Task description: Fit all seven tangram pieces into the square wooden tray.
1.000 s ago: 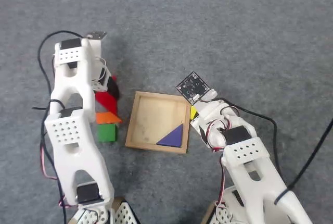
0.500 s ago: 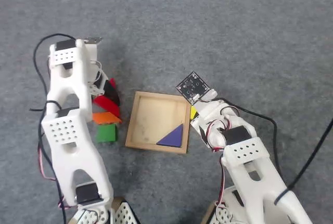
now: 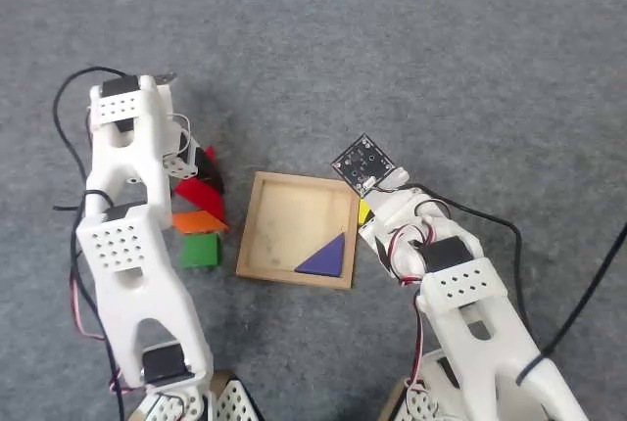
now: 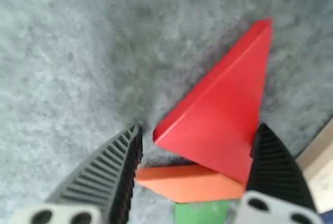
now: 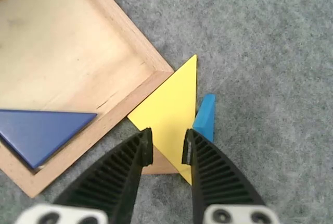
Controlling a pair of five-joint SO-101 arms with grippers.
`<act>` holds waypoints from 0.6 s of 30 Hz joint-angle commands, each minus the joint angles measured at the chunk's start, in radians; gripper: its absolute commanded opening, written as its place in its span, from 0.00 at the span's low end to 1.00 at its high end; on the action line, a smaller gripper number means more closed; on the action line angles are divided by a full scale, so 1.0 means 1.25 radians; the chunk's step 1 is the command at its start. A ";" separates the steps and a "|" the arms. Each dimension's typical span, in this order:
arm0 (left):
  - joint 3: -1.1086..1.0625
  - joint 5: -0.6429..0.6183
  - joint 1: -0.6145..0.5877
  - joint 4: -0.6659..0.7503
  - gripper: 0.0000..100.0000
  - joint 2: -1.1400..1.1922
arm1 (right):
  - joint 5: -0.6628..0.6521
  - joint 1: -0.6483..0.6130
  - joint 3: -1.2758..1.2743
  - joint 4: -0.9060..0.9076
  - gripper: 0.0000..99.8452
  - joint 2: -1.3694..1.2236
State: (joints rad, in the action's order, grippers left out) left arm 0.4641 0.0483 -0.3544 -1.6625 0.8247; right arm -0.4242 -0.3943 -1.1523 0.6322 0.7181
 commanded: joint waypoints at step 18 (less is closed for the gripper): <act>0.095 -0.151 0.004 -0.054 0.32 0.102 | -0.012 -0.006 0.045 0.004 0.10 0.035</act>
State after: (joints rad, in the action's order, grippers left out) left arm 0.5777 -0.1112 -0.3498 -1.7208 0.9229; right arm -0.4242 -0.3943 -1.1523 0.6322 0.7181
